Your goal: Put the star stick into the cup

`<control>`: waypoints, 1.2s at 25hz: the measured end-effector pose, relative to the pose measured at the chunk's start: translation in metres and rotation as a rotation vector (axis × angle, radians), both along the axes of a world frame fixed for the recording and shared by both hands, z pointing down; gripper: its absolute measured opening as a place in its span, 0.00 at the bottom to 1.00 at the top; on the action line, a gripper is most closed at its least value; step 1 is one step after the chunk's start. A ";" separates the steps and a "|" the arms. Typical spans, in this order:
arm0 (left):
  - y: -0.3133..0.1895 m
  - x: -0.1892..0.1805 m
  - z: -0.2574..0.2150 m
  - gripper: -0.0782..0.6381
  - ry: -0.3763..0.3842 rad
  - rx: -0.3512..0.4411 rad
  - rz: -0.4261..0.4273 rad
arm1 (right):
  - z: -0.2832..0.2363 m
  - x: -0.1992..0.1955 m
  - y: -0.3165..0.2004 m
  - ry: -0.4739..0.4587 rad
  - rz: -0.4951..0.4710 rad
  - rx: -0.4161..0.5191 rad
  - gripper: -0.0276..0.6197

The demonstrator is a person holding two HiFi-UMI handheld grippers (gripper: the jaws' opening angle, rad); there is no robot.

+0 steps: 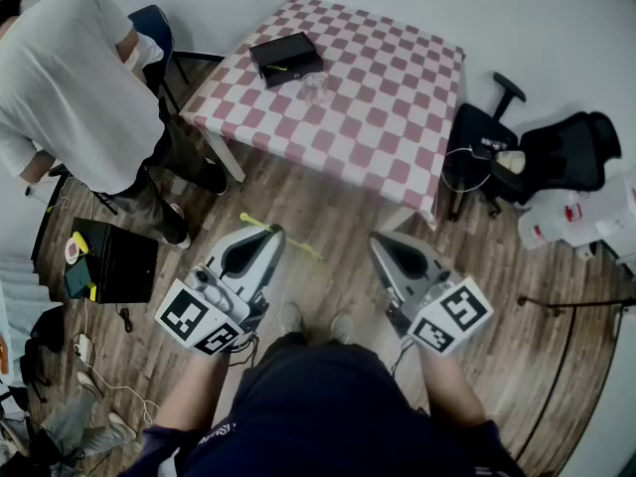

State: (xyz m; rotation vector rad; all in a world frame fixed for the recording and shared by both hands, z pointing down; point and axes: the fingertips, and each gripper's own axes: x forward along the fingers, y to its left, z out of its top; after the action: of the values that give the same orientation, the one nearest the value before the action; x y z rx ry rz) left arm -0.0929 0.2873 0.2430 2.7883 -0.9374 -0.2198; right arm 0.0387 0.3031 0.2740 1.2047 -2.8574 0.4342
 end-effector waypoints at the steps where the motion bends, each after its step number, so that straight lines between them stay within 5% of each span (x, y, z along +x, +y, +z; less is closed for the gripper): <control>1: 0.000 0.001 0.001 0.15 -0.001 -0.001 -0.001 | 0.001 0.002 0.000 0.000 0.001 0.000 0.05; 30: 0.025 0.065 0.016 0.15 -0.025 -0.030 -0.068 | 0.016 0.070 0.017 -0.042 -0.064 -0.028 0.05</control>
State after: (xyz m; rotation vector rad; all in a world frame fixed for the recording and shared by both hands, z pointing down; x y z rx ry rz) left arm -0.0277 0.3118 0.2586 2.7404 -1.0335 -0.1790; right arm 0.1088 0.3200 0.2897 1.1096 -2.9047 0.5014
